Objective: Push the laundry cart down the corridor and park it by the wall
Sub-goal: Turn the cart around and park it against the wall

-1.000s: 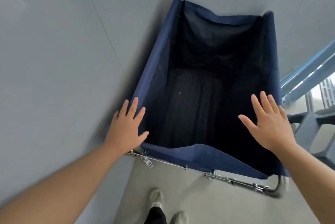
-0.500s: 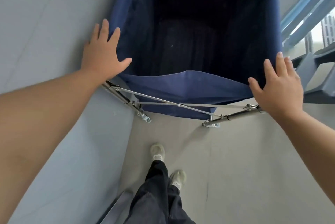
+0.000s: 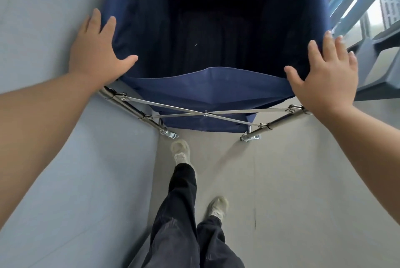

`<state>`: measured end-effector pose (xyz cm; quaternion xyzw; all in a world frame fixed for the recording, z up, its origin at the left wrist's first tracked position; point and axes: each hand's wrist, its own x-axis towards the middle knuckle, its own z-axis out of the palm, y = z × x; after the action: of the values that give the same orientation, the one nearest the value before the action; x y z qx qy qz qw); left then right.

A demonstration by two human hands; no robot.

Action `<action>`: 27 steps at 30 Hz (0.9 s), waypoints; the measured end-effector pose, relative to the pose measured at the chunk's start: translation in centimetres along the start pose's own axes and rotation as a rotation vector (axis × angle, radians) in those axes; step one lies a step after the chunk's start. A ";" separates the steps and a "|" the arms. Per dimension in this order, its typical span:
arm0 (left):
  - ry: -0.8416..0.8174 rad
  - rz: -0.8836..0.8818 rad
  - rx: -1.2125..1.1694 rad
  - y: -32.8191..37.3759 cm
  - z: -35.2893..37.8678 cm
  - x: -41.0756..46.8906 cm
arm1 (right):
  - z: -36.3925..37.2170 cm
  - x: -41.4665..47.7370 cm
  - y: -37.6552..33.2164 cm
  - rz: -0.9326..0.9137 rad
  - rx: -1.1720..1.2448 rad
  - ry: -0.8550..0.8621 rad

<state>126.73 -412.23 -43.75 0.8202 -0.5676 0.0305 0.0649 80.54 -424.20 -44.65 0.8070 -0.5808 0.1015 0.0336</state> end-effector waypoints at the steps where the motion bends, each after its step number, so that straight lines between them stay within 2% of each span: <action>1: 0.004 0.005 -0.001 0.0 0.0 0.1 | 0.1 -0.1 0.0 -0.002 0.000 0.008; 14: -0.003 0.009 -0.018 0.4 -0.1 0.1 | 0.3 0.0 -0.2 0.007 -0.016 0.038; 27: -0.033 0.002 0.018 0.9 -0.2 -0.1 | -0.4 0.3 0.1 0.029 -0.023 -0.018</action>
<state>125.85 -412.46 -43.52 0.8207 -0.5689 0.0221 0.0483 80.53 -424.44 -44.24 0.7990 -0.5937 0.0882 0.0360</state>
